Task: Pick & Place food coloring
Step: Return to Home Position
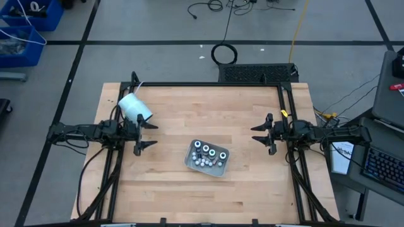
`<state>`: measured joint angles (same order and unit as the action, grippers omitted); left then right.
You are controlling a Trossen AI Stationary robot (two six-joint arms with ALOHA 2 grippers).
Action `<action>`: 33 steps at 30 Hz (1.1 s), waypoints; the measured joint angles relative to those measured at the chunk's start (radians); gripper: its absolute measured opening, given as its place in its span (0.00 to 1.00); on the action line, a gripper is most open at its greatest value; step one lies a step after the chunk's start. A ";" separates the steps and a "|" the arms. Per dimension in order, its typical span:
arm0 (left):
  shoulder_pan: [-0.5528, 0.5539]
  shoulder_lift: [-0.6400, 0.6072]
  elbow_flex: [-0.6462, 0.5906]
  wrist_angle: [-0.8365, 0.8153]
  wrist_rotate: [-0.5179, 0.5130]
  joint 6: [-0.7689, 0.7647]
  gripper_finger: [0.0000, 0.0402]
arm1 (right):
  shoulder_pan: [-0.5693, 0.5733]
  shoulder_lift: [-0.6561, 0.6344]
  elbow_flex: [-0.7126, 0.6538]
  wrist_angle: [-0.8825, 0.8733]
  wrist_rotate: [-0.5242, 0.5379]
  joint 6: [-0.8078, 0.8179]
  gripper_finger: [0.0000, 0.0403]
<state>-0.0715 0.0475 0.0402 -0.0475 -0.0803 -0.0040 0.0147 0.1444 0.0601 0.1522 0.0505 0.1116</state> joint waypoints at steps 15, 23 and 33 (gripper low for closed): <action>0.000 0.000 0.000 0.000 0.000 0.000 0.78 | 0.000 0.000 0.000 0.000 0.000 0.000 0.42; 0.000 0.000 0.000 0.000 0.000 0.000 0.79 | 0.000 0.000 0.000 0.000 0.000 0.000 0.42; 0.000 0.000 0.000 0.000 0.000 0.000 0.80 | 0.000 0.000 0.000 0.000 0.000 0.000 0.42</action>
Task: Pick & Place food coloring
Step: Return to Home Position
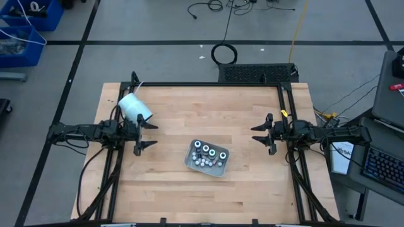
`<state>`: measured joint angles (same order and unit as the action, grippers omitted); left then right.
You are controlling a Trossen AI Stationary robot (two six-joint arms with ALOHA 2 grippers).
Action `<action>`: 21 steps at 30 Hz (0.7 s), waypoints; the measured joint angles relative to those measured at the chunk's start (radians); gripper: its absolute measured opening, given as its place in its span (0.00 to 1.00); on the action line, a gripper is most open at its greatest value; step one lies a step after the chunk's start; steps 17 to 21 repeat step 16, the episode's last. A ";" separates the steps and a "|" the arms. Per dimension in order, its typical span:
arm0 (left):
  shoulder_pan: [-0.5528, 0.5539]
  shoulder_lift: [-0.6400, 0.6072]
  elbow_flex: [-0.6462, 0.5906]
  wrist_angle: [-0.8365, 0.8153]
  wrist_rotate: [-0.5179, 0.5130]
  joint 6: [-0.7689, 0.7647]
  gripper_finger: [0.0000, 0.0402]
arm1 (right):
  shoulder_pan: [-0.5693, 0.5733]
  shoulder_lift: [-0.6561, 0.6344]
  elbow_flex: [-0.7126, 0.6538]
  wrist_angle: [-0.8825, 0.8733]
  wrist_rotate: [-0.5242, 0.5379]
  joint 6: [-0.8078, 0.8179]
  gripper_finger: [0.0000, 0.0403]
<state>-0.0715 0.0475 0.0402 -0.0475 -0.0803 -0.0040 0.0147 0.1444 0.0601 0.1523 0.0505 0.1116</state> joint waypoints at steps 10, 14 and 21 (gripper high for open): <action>0.000 0.000 0.000 0.000 0.000 0.000 0.78 | 0.000 0.000 0.000 0.000 0.000 0.000 0.42; 0.000 0.000 0.000 0.000 0.000 0.000 0.80 | 0.000 0.000 0.000 0.000 0.000 0.000 0.42; 0.000 0.000 0.000 0.000 0.000 0.000 0.80 | 0.000 0.000 0.000 0.000 0.000 0.000 0.42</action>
